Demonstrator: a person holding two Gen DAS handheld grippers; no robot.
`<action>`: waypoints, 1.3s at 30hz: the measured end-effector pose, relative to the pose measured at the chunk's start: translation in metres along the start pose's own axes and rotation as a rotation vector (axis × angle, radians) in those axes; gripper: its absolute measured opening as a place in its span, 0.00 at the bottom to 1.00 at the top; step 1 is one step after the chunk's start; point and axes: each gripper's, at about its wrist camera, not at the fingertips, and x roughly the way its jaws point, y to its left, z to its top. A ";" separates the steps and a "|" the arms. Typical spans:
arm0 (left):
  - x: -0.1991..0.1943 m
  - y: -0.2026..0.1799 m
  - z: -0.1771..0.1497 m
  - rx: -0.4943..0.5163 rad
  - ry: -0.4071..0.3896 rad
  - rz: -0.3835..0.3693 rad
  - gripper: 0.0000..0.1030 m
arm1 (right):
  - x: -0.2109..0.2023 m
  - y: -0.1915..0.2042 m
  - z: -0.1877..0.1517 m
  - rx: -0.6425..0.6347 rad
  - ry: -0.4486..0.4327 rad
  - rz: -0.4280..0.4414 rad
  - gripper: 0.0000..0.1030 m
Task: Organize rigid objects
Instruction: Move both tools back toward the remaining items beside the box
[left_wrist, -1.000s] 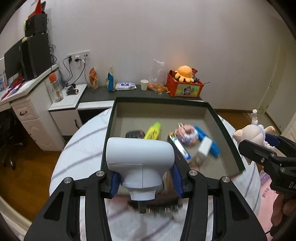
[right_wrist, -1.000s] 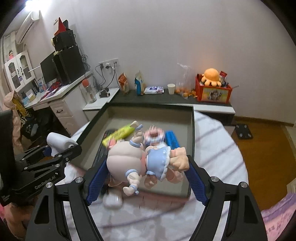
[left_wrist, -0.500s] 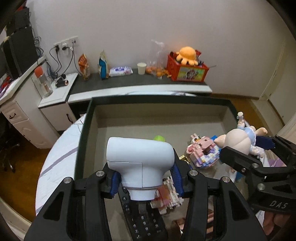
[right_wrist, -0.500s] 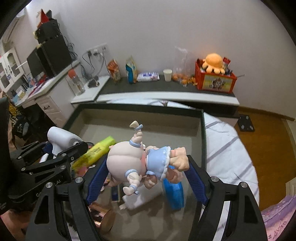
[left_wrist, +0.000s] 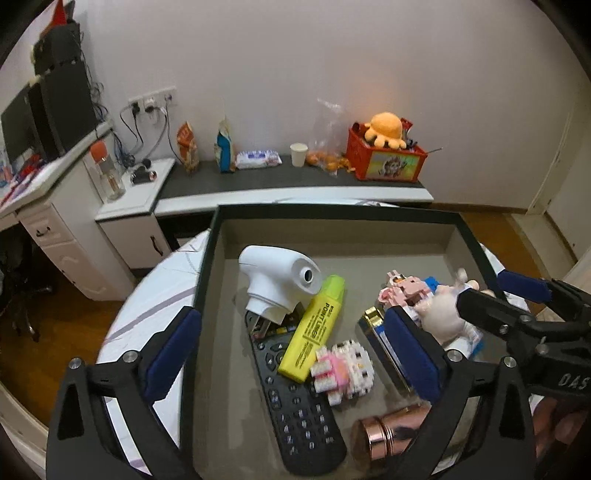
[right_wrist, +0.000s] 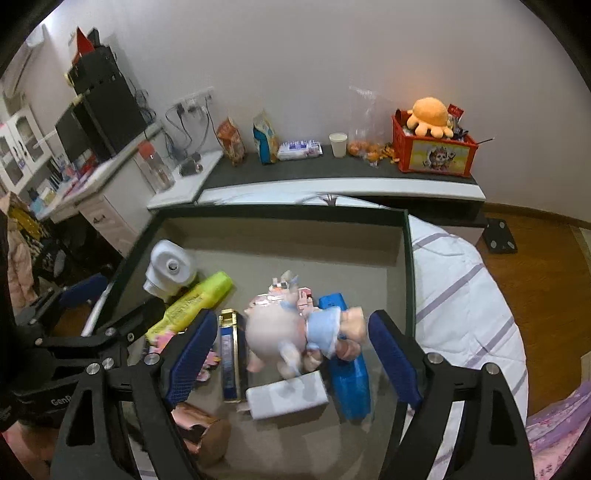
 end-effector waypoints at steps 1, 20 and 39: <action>-0.005 0.000 -0.001 0.002 -0.010 0.006 0.99 | -0.006 0.001 -0.002 0.004 -0.011 0.004 0.83; -0.098 0.010 -0.101 -0.048 -0.036 0.044 1.00 | -0.104 0.021 -0.104 0.012 -0.089 -0.020 0.83; -0.115 0.007 -0.146 -0.080 0.016 0.057 1.00 | -0.107 0.038 -0.144 -0.025 -0.038 -0.004 0.83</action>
